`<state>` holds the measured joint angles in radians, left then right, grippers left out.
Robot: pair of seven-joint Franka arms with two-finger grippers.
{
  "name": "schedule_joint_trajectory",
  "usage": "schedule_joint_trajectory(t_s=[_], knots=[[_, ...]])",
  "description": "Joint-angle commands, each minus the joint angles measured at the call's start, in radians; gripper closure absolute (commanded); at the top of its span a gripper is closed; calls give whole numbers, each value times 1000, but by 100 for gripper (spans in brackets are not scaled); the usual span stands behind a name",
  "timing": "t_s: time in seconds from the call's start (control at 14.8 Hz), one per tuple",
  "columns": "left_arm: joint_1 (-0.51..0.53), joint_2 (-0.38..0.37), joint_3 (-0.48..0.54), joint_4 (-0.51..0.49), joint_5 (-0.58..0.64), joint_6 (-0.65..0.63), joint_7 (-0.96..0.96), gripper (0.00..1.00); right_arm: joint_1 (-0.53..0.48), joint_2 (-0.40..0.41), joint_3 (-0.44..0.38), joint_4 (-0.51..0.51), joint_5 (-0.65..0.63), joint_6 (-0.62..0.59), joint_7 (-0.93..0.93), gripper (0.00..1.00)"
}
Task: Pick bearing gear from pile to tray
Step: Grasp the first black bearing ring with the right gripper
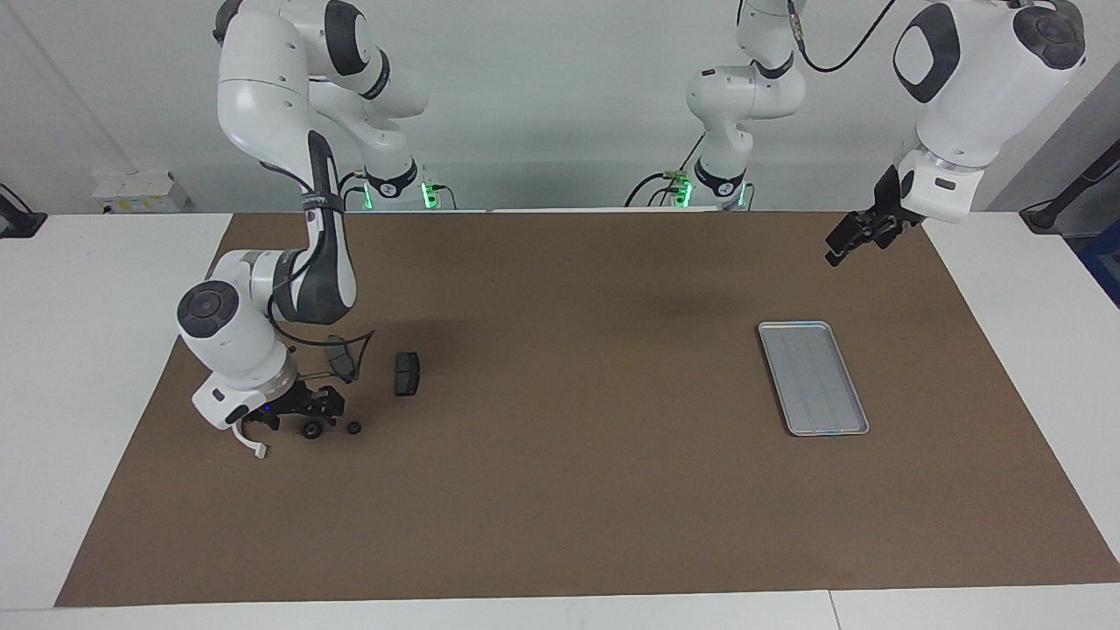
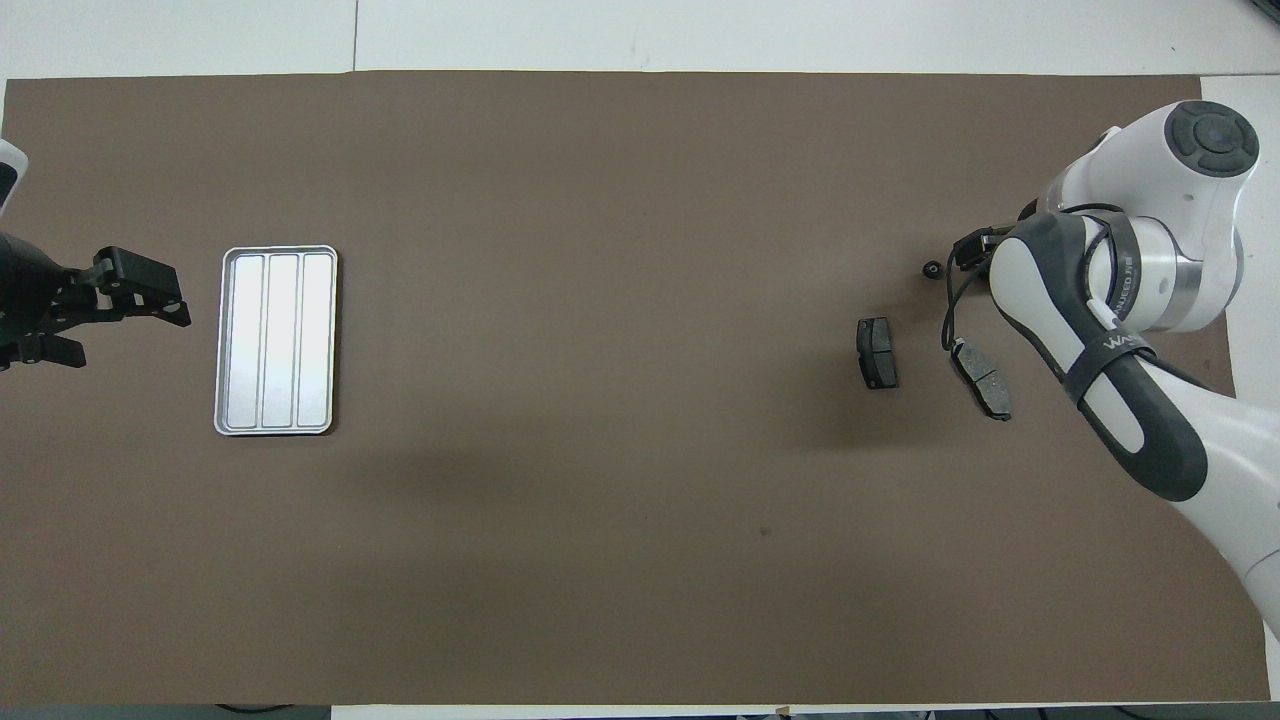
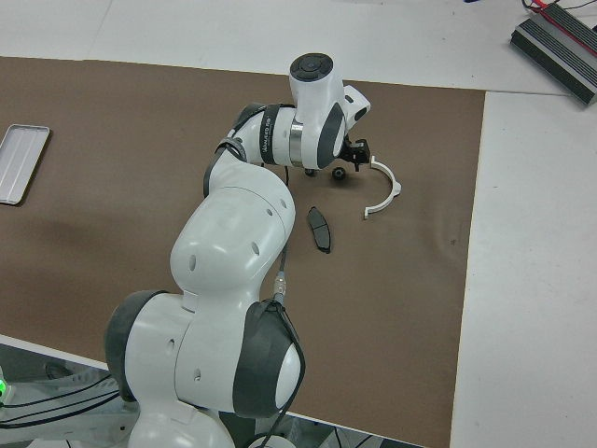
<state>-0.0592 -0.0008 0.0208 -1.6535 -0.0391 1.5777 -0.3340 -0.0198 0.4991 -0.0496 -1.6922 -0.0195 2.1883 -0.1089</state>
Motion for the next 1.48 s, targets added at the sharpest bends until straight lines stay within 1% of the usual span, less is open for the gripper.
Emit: schedule_joint_trajectory(t_s=[0.0,0.4,0.61,0.74,0.81,0.94,1.01,1.08,1.35,1.42], knots=[[10,-28,1,-32,-13,22,7,0,-6,6,4,-23,9,45,-2,4],[7,-28,-1,-32,-8,24,3,0,-6,6,4,-59,10,97,0,4],[9,-28,-1,-34,-8,25,10,0,-6,6,4,-61,10,102,0,5],[-2,-27,-1,-34,-8,30,6,0,-6,6,4,-63,10,102,1,11],[-4,-25,1,-31,-7,42,4,0,-6,6,4,-63,10,100,1,23],[-2,-27,1,-32,-7,38,3,0,-6,6,4,-63,10,100,3,70],[2,-27,1,-32,-7,36,3,0,-6,6,5,-61,10,96,3,87],[4,-27,1,-34,-7,36,3,0,-6,6,4,-58,10,93,3,100],[-2,-27,1,-34,-7,35,-2,0,-3,-14,5,-37,9,65,5,100],[-2,-27,1,-32,-7,35,-7,0,3,-28,8,-6,9,15,9,100]])
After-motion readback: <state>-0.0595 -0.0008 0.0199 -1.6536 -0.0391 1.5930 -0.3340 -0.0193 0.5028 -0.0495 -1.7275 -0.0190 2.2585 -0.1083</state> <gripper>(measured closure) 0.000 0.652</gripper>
